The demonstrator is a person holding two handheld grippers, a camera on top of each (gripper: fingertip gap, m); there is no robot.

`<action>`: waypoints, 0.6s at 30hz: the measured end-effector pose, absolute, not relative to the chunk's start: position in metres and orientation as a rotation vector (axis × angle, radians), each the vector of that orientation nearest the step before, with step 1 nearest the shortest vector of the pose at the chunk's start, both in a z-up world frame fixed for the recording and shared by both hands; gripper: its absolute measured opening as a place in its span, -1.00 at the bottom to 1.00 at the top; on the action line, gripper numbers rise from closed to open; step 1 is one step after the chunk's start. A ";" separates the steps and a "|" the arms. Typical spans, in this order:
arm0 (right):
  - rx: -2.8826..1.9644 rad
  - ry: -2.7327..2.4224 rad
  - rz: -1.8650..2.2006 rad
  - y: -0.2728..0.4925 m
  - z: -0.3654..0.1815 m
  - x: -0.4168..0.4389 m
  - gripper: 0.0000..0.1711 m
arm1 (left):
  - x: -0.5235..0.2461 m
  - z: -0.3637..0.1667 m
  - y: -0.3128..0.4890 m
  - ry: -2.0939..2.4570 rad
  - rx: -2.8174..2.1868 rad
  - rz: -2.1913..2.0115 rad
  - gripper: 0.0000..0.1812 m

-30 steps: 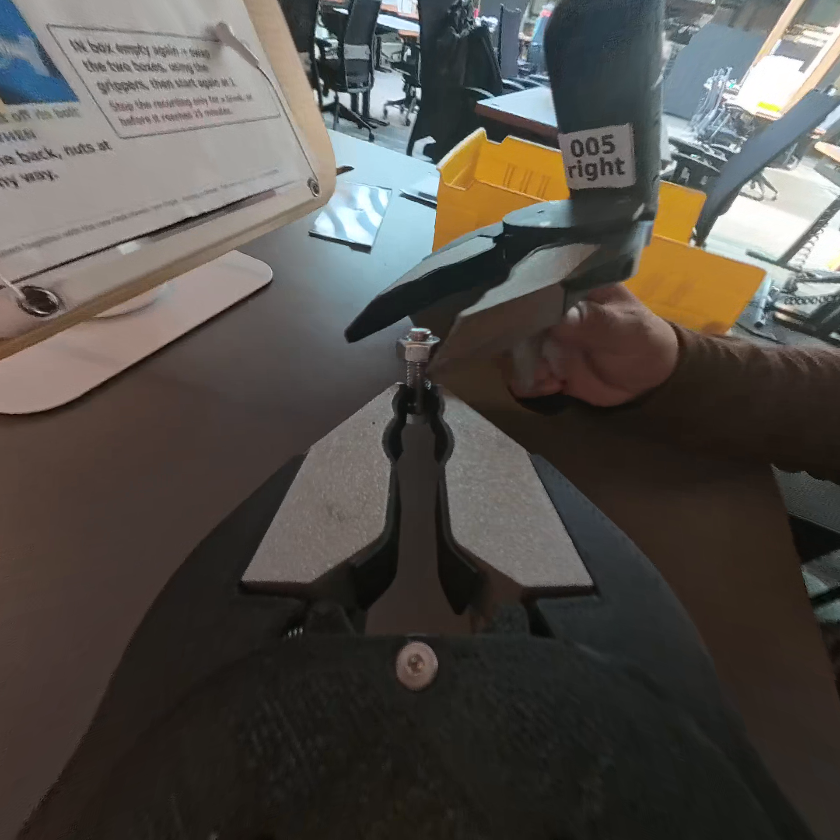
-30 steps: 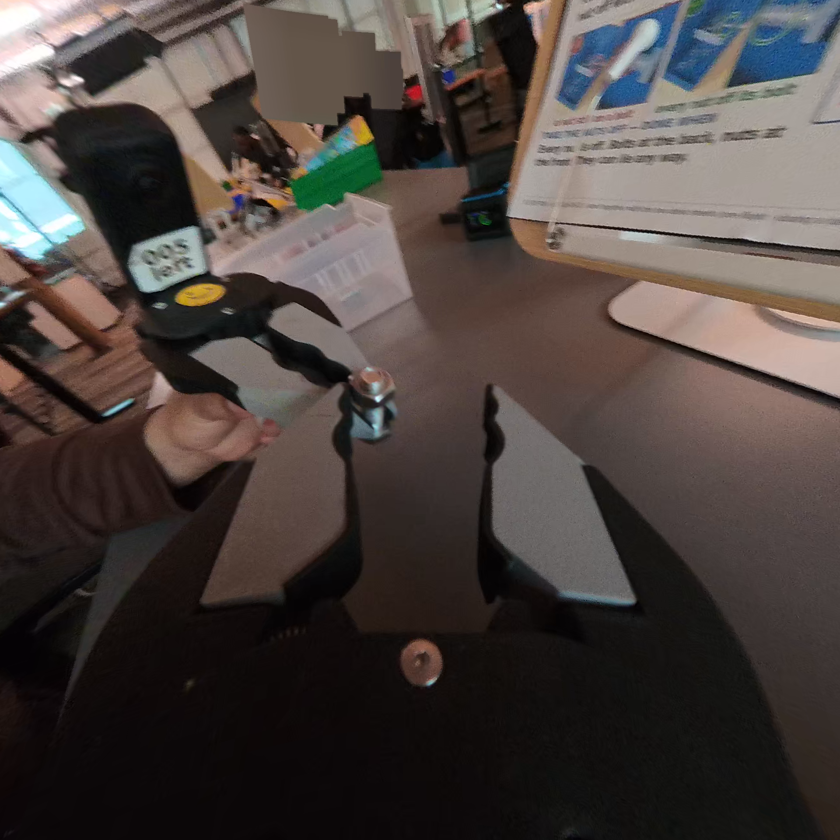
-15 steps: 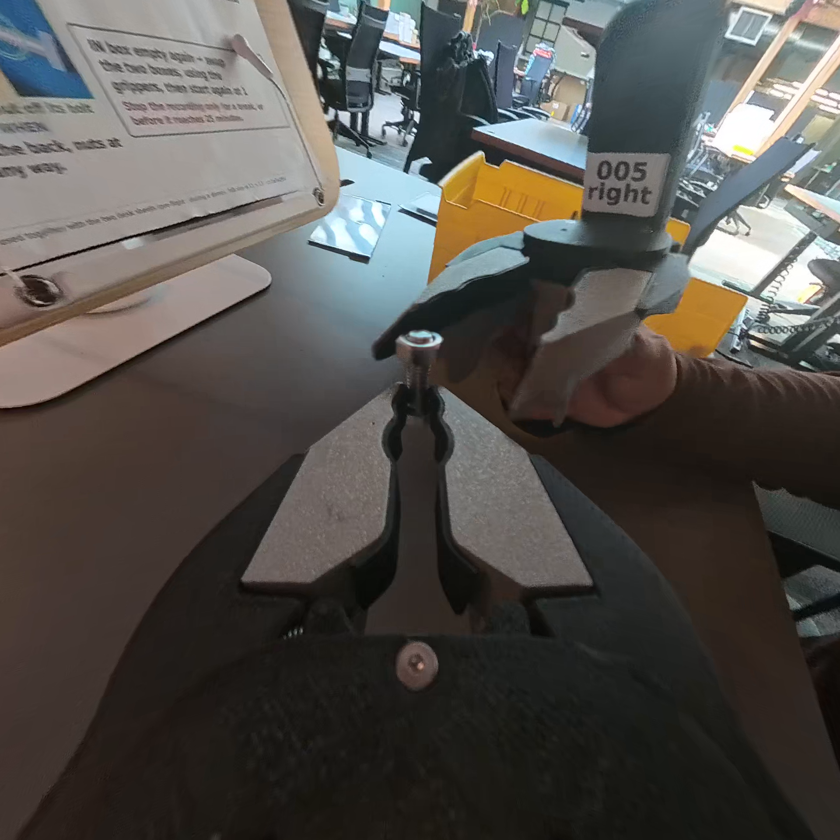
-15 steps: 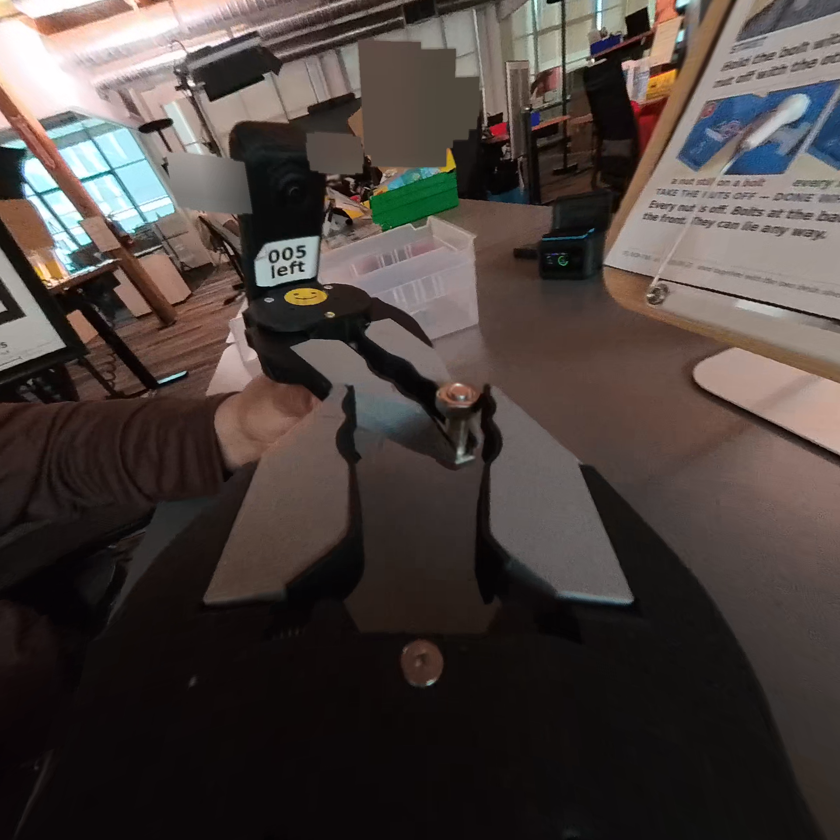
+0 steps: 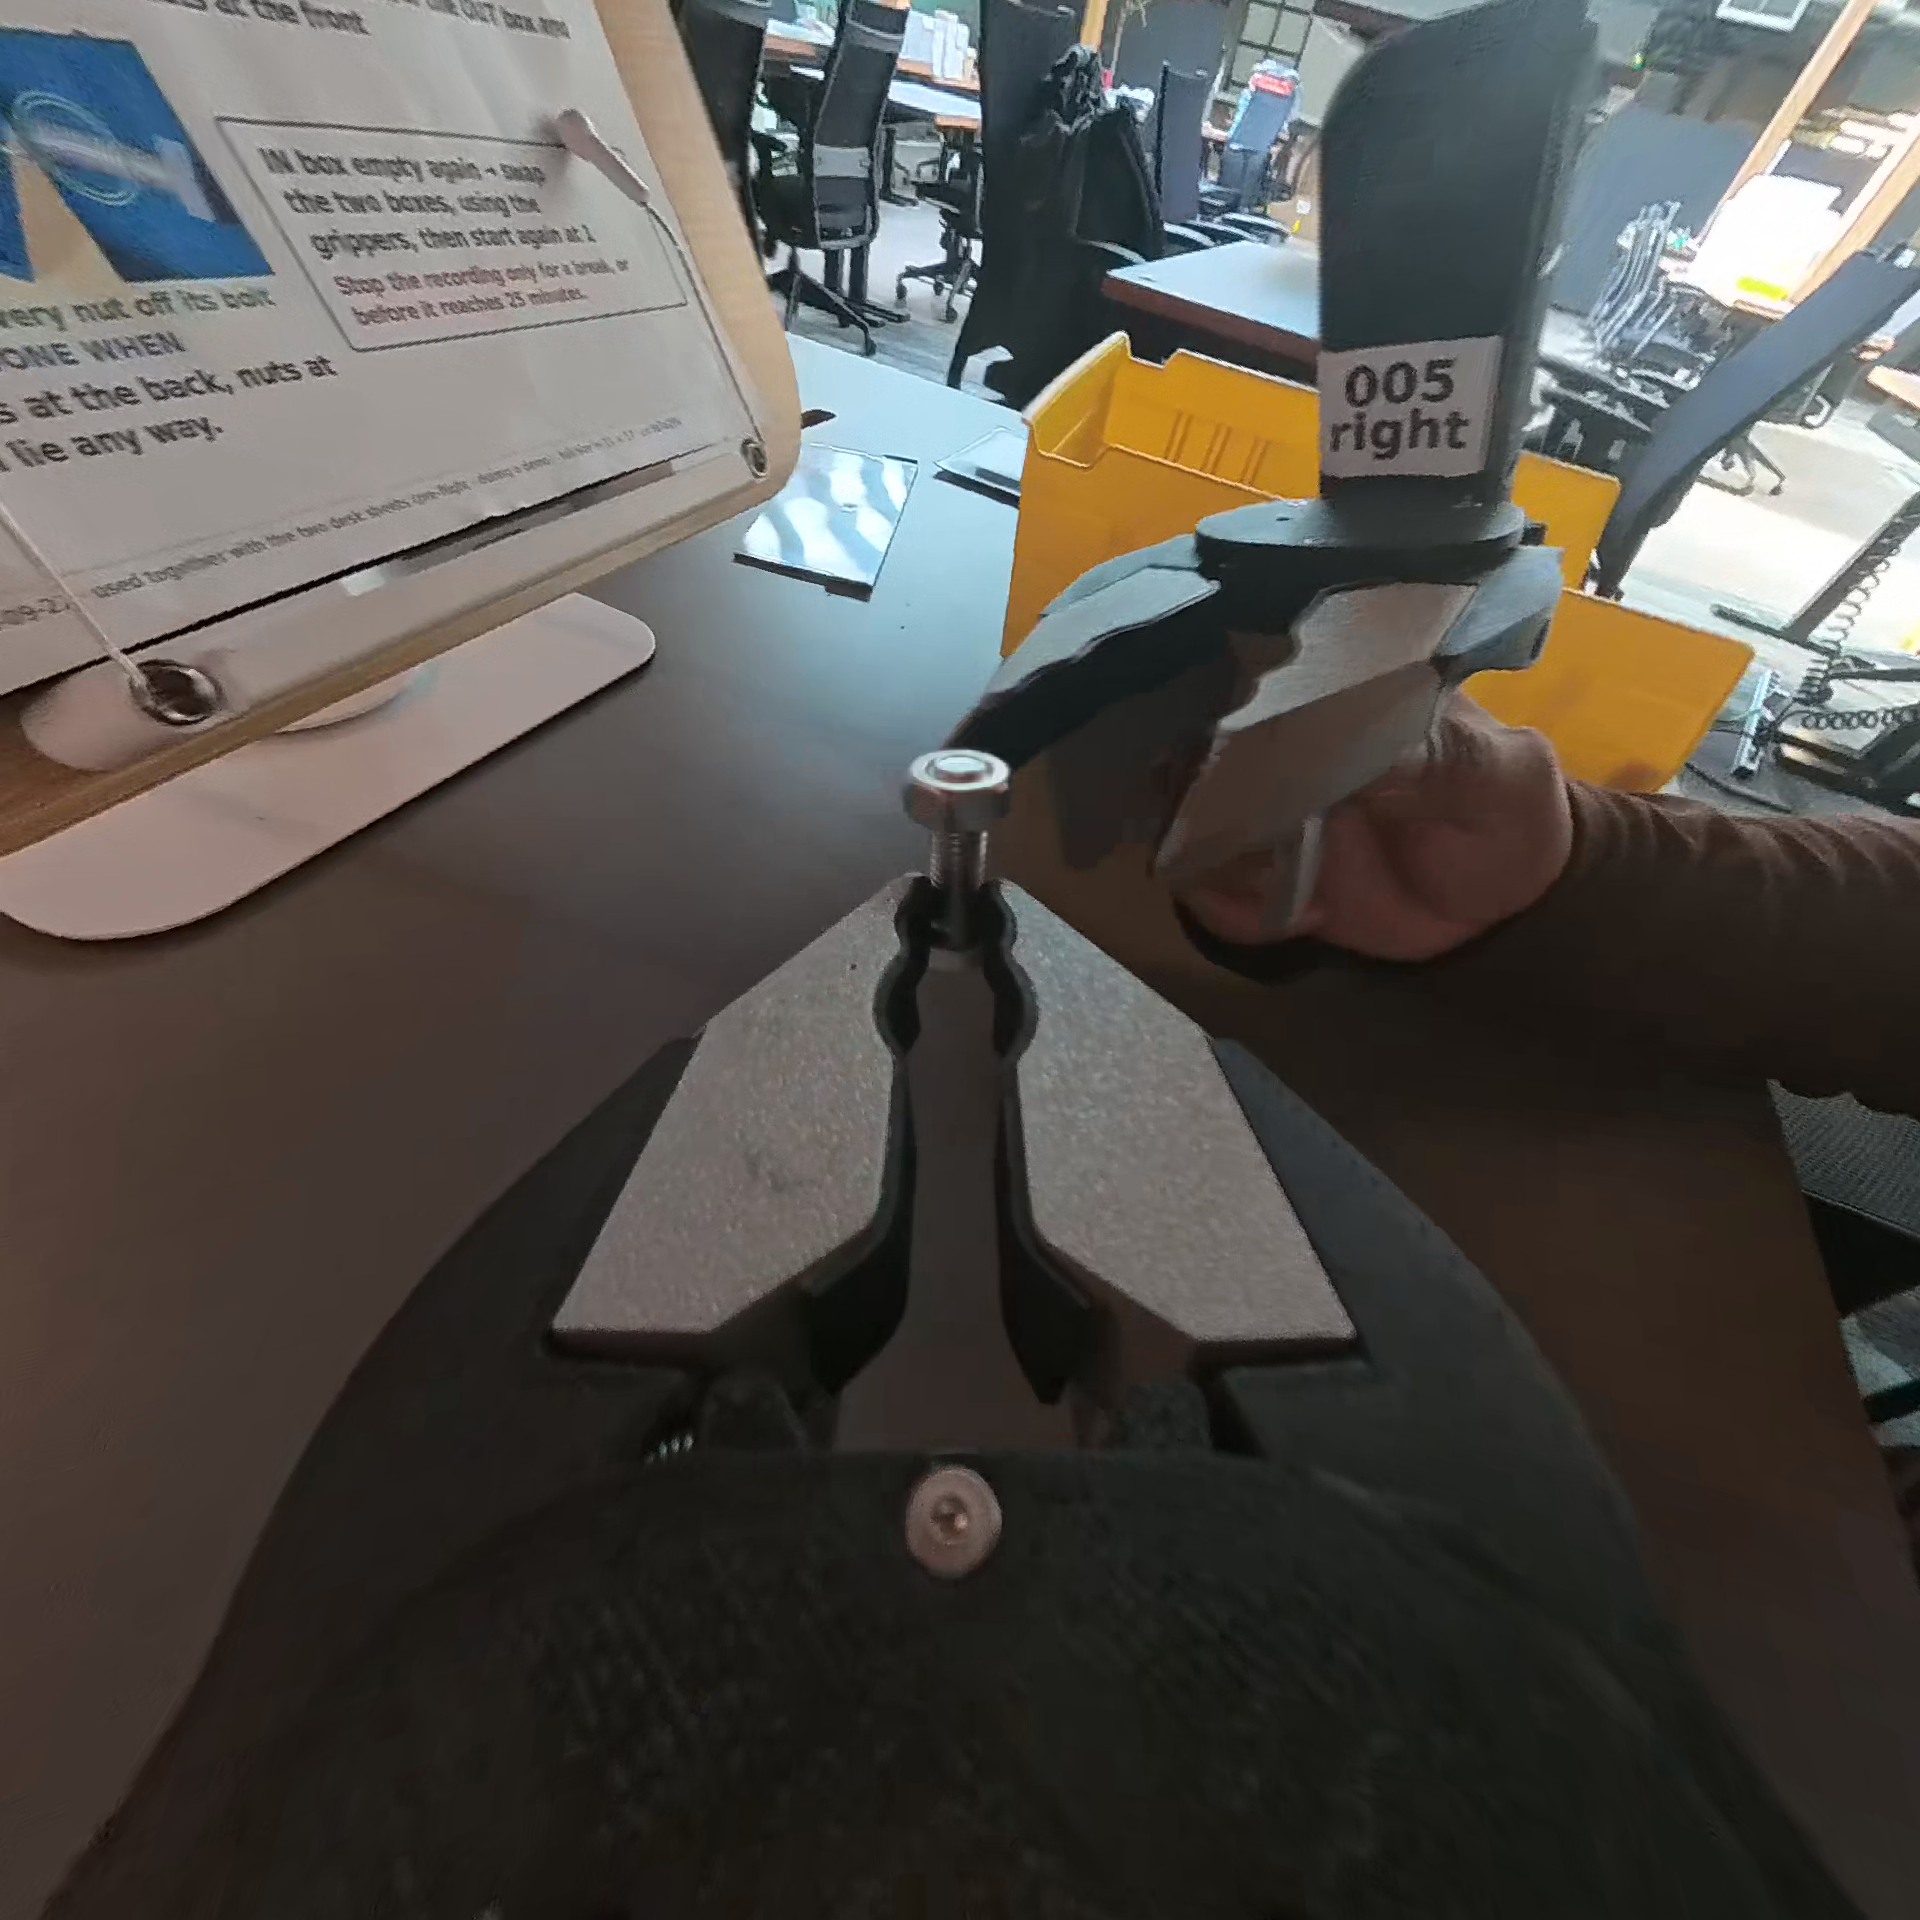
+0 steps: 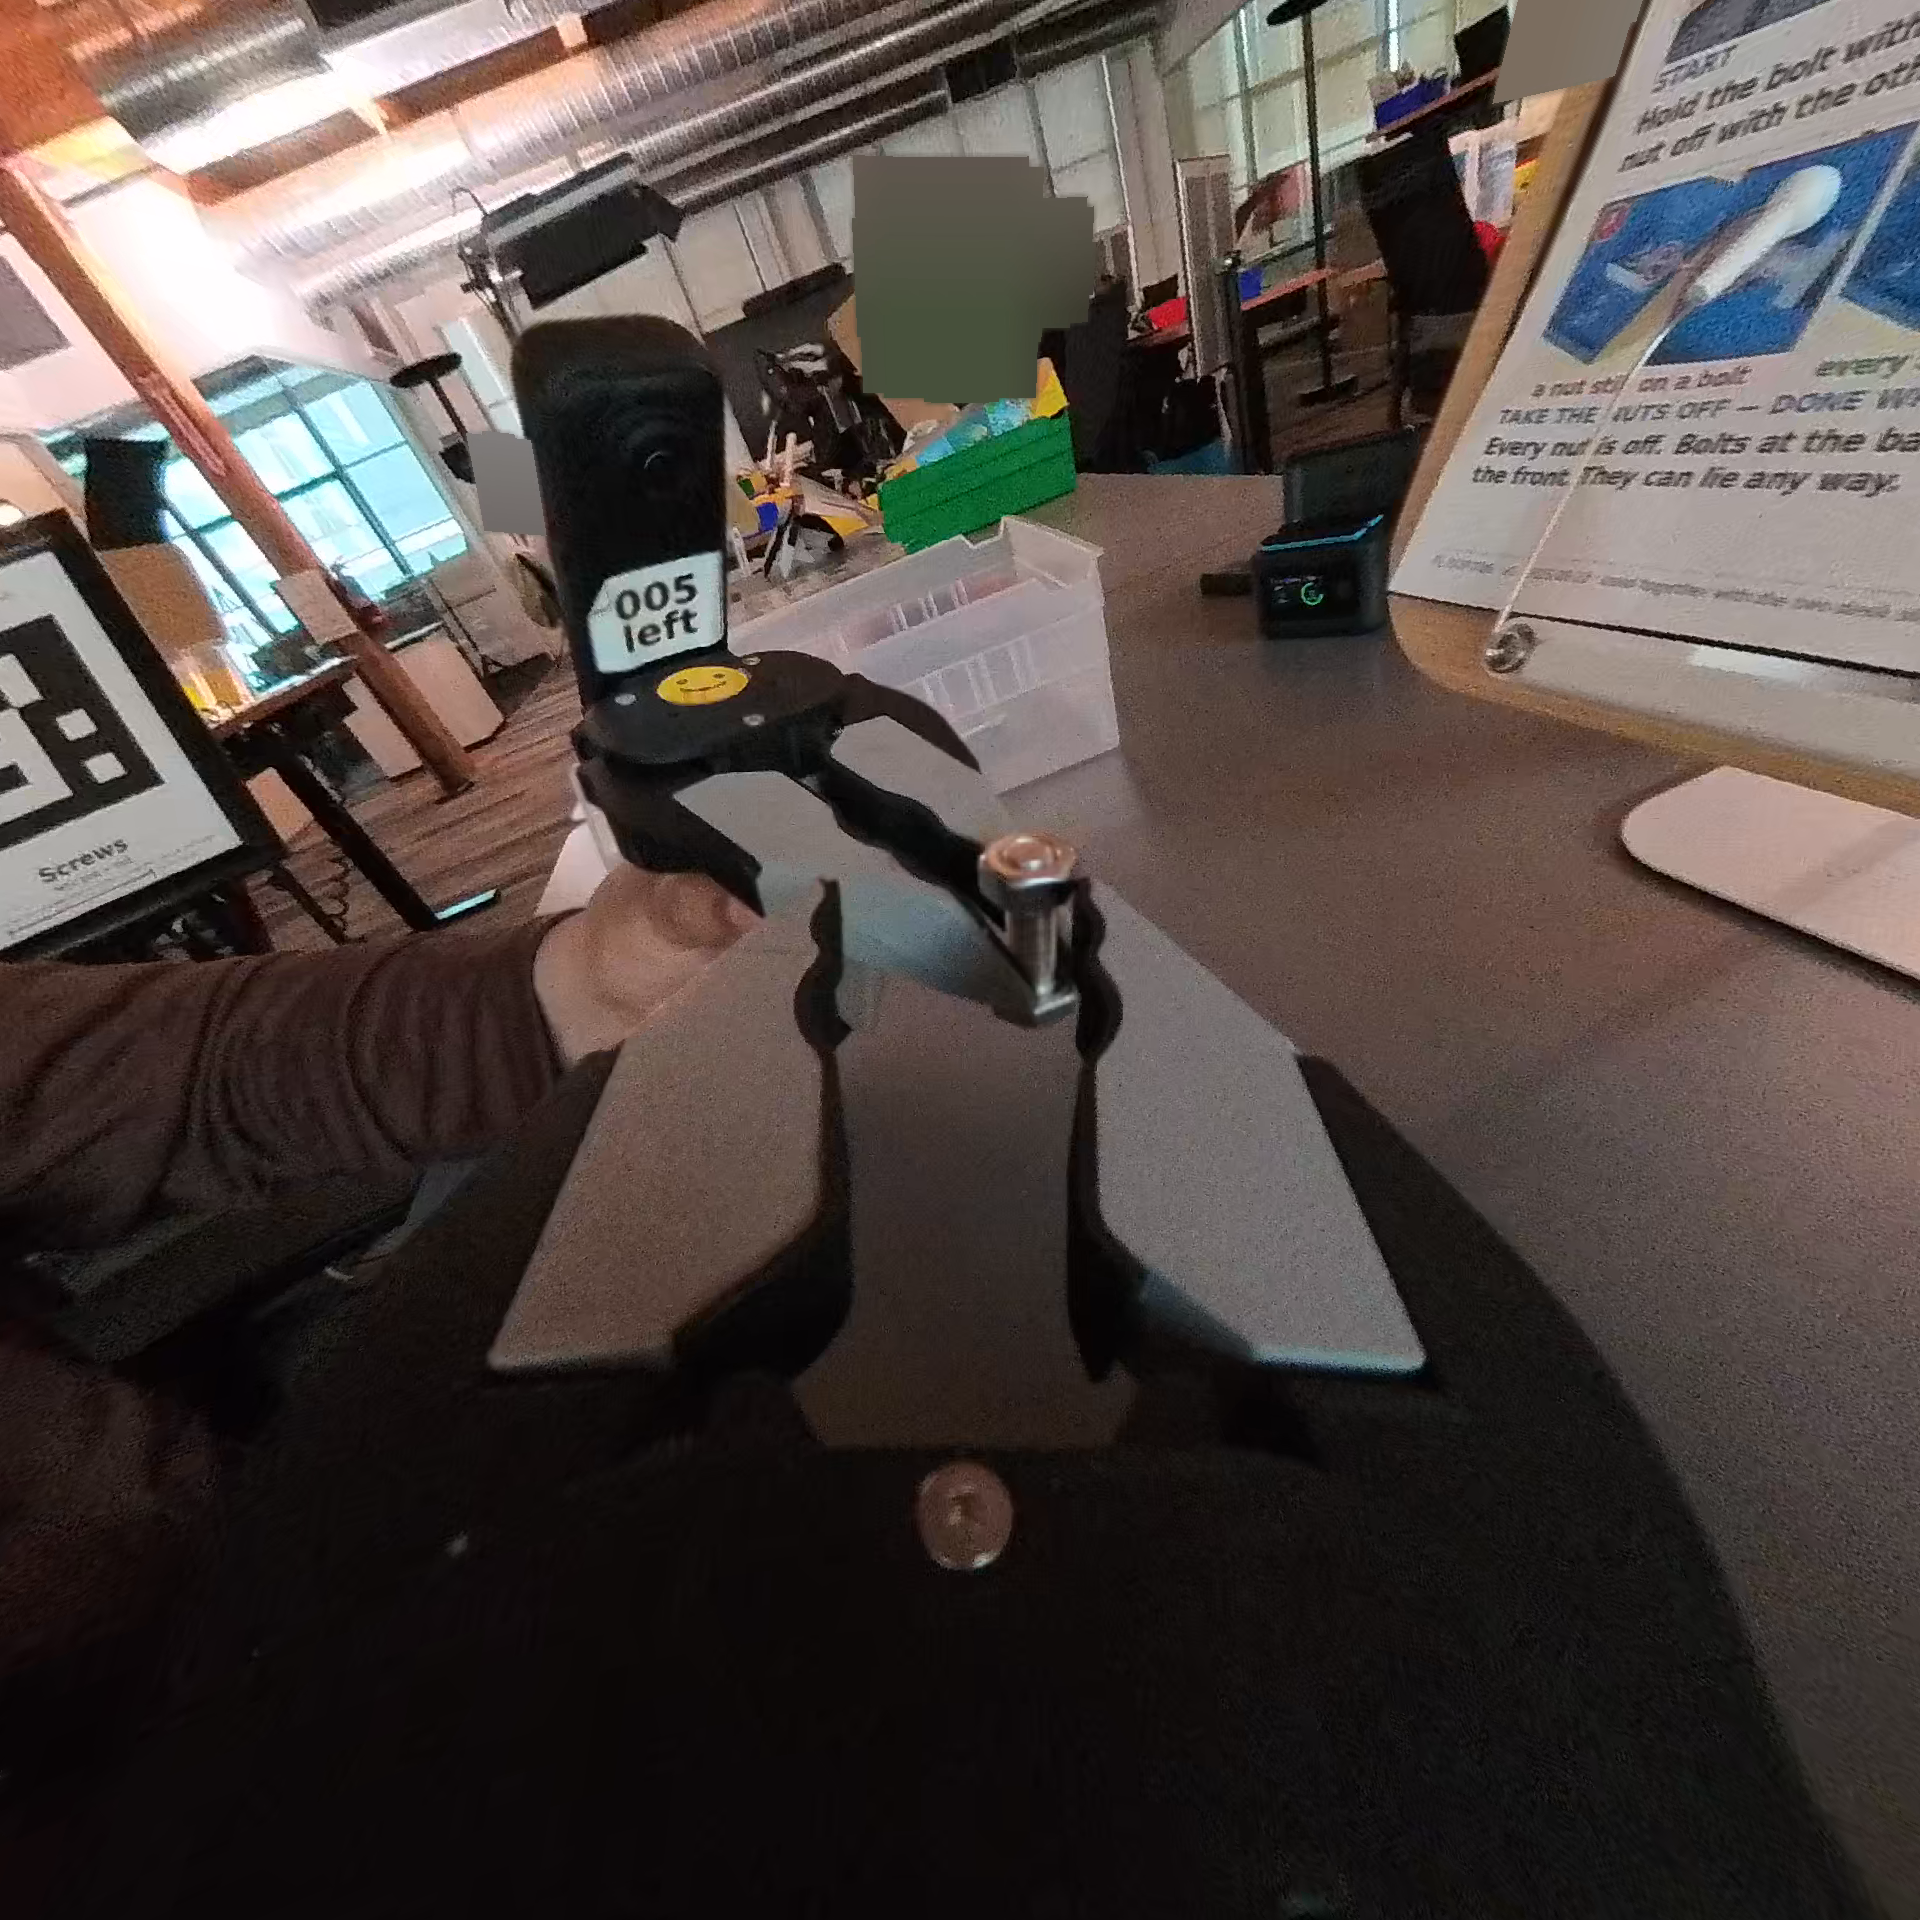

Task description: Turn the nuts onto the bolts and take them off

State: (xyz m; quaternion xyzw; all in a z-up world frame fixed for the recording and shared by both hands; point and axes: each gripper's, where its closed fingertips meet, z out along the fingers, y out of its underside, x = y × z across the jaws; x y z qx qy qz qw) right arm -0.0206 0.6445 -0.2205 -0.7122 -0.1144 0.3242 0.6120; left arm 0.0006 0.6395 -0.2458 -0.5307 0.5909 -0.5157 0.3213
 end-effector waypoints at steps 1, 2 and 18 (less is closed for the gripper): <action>-1.634 -0.270 0.753 0.646 -0.220 -0.024 -0.48 | 0.002 -0.246 0.634 1.573 -1.380 -1.354 -0.92; -1.622 -0.281 0.754 0.647 -0.219 -0.028 -0.45 | 0.002 -0.247 0.629 1.594 -1.366 -1.354 -0.92; -1.639 -0.232 0.689 0.646 -0.219 -0.014 -0.69 | 0.004 -0.244 0.624 1.582 -1.366 -1.400 -0.92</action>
